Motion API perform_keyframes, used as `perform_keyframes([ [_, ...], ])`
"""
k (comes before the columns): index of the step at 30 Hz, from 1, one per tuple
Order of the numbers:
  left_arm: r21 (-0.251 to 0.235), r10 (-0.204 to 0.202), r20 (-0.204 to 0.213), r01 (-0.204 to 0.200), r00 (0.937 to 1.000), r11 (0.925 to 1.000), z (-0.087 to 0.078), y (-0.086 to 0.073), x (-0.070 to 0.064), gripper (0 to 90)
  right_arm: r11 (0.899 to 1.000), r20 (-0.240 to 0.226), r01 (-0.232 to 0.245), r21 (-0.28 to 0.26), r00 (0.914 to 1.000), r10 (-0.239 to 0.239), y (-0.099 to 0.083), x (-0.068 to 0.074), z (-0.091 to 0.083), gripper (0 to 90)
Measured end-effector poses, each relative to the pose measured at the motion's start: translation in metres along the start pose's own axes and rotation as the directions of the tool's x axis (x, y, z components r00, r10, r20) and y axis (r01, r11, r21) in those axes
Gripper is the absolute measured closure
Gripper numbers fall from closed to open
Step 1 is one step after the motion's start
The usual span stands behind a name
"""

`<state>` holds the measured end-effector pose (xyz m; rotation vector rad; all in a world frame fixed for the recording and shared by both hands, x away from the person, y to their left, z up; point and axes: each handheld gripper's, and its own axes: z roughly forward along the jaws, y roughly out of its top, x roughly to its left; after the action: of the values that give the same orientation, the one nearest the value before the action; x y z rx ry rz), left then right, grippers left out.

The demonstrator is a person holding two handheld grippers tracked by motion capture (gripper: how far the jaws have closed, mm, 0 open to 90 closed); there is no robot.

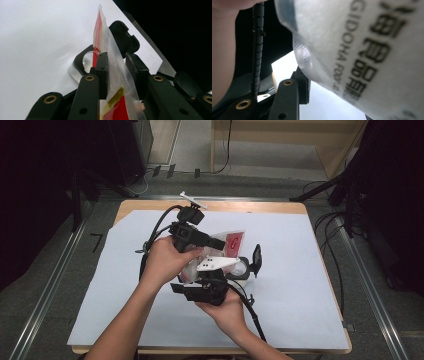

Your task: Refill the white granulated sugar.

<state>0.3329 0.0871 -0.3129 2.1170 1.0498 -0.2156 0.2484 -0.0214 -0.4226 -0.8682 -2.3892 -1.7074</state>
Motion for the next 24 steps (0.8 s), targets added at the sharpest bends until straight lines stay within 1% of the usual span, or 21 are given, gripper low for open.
perform_keyframes([
  [2, -0.003, 0.01, -0.005, -0.01, 0.9999, 0.9999, -0.0001, -0.0005, -0.0001, 73.8, 1.0, 0.01, 0.007, 0.001, 0.9999, -0.007, -0.0002, 0.0005, 0.0006, 63.2],
  [3, -0.009, 0.007, -0.005, -0.007, 1.0, 0.9999, 0.0001, -0.0009, -0.0008, 73.8, 1.0, 0.012, 0.012, 0.001, 0.9999, -0.012, -0.0004, 0.0006, 0.0006, 63.3],
  [12, -0.02, 0.021, -0.002, -0.021, 0.9998, 0.9996, -0.002, -0.0018, -0.0018, 74.0, 0.999, 0.033, 0.034, -0.001, 0.9989, -0.034, -0.0001, 0.0015, 0.0004, 63.9],
  [13, -0.02, 0.025, -0.005, -0.025, 0.9997, 0.9995, -0.0025, -0.002, -0.0021, 74.2, 0.999, 0.039, 0.042, 0.0, 0.9984, -0.042, -0.0002, 0.0022, 0.0005, 64.0],
  [14, -0.029, 0.02, 0.0, -0.02, 0.9998, 0.9994, -0.0025, -0.0027, -0.0029, 74.2, 0.999, 0.047, 0.054, 0.001, 0.9975, -0.054, -0.0003, 0.0033, 0.0005, 64.0],
  [16, -0.027, 0.03, -0.006, -0.03, 0.9995, 0.9992, -0.0034, -0.0032, -0.0027, 74.3, 0.996, 0.067, 0.084, 0.004, 0.9942, -0.084, -0.0009, 0.005, 0.0006, 64.2],
  [17, -0.027, 0.033, -0.005, -0.033, 0.9994, 0.9991, -0.0036, -0.0032, -0.0026, 74.3, 0.996, 0.068, 0.088, 0.004, 0.9938, -0.088, -0.001, 0.0052, 0.0008, 64.1],
  [18, -0.032, 0.028, -0.005, -0.028, 0.9996, 0.9991, -0.0032, -0.0032, -0.0029, 74.3, 0.996, 0.069, 0.088, 0.005, 0.9937, -0.088, -0.0009, 0.0051, 0.0009, 64.2],
  [24, -0.035, 0.028, 0.011, -0.028, 0.9995, 0.999, -0.0008, -0.0014, -0.0002, 74.7, 0.997, 0.082, 0.079, 0.006, 0.9935, -0.079, -0.0006, 0.004, 0.0012, 64.2],
])
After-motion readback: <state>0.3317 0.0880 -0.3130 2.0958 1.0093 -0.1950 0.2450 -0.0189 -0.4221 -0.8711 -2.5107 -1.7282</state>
